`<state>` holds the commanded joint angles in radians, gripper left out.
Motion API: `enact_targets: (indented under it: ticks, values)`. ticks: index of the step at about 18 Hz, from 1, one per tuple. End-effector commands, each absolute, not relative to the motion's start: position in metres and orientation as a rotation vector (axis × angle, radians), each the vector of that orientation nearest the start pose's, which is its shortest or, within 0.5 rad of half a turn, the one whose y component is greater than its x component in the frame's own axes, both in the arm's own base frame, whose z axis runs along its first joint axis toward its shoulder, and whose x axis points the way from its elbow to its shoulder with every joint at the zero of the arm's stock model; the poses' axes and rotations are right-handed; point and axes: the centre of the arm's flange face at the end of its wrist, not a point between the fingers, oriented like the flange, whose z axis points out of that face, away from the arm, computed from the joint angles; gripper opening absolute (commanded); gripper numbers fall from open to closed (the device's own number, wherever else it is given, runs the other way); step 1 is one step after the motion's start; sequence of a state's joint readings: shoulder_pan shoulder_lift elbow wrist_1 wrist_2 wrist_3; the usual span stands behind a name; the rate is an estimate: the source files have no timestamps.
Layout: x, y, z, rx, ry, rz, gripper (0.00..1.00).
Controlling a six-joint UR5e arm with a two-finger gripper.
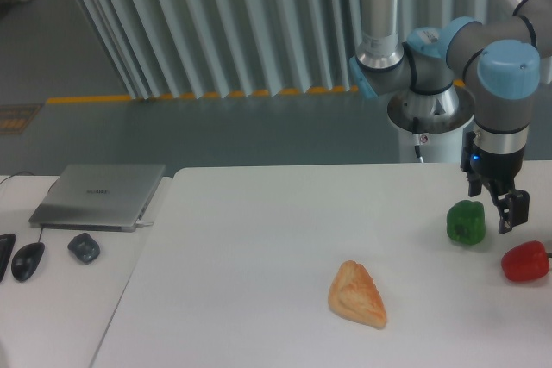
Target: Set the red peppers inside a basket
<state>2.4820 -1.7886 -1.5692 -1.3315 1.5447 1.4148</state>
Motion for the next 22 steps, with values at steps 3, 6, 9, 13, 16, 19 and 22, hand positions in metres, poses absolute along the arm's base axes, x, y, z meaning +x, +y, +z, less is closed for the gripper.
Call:
enact_targets:
  ticks: [3, 6, 9, 13, 16, 19, 22]
  values:
    - [-0.365, 0.467, 0.393, -3.045, 0.564, 0.0, 1.0]
    - [-0.378, 0.478, 0.397, -3.049, 0.489, 0.118, 1.0]
    - [-0.395, 0.481, 0.38, -3.115, 0.616, 0.167, 1.0]
    - [-0.397, 0.496, 0.357, -3.148, 0.991, 0.184, 1.0]
    - [-0.404, 0.496, 0.345, -3.141, 1.139, 0.164, 1.0]
    - [-0.416, 0.488, 0.339, -3.14, 1.157, 0.141, 1.0]
    - [-0.424, 0.481, 0.323, -3.142, 1.193, 0.088, 1.0]
